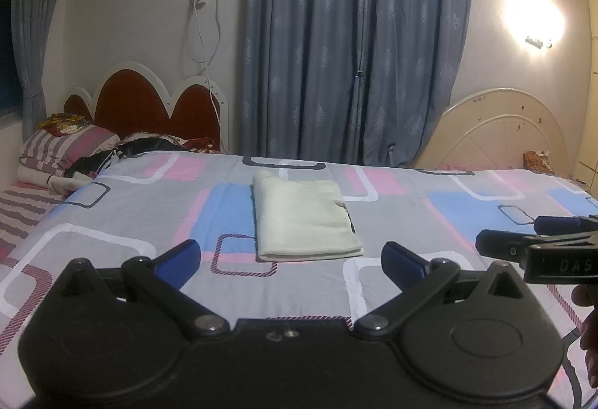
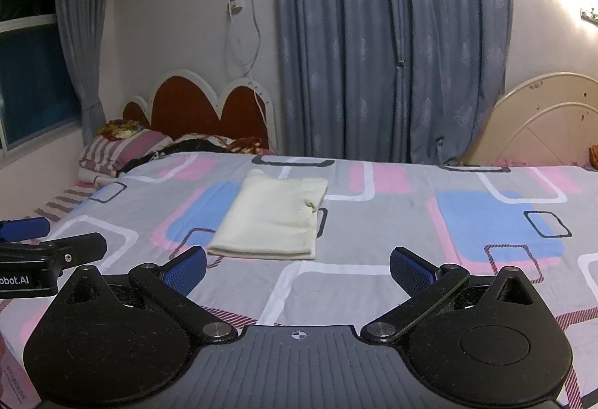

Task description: Fold small clothes

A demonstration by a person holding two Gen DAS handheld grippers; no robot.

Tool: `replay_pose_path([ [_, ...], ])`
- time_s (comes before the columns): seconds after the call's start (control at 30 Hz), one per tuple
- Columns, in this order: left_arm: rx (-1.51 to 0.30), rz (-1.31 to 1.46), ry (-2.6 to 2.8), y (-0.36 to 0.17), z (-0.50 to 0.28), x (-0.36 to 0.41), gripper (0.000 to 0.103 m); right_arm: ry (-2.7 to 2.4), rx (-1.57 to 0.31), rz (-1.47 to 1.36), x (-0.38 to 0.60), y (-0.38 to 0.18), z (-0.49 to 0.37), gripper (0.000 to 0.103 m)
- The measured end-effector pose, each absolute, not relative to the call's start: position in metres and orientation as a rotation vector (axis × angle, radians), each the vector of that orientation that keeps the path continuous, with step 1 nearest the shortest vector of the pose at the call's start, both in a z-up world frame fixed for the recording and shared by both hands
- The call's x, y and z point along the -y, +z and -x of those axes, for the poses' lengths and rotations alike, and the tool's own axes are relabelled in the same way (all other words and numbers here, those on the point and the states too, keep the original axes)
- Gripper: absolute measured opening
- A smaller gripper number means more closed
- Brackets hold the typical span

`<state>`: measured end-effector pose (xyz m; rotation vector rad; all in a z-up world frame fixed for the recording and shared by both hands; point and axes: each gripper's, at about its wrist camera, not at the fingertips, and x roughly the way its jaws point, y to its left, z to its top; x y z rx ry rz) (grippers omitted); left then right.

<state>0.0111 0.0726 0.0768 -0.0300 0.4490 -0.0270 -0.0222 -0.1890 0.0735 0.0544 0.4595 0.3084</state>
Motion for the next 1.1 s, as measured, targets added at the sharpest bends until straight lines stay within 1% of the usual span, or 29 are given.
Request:
replay_pose_path([
  [1.1, -0.456, 0.025, -0.033, 0.074, -0.021, -0.09, 0.103, 0.343, -0.465, -0.029, 0.186, 0.074, 0.012, 0.103],
])
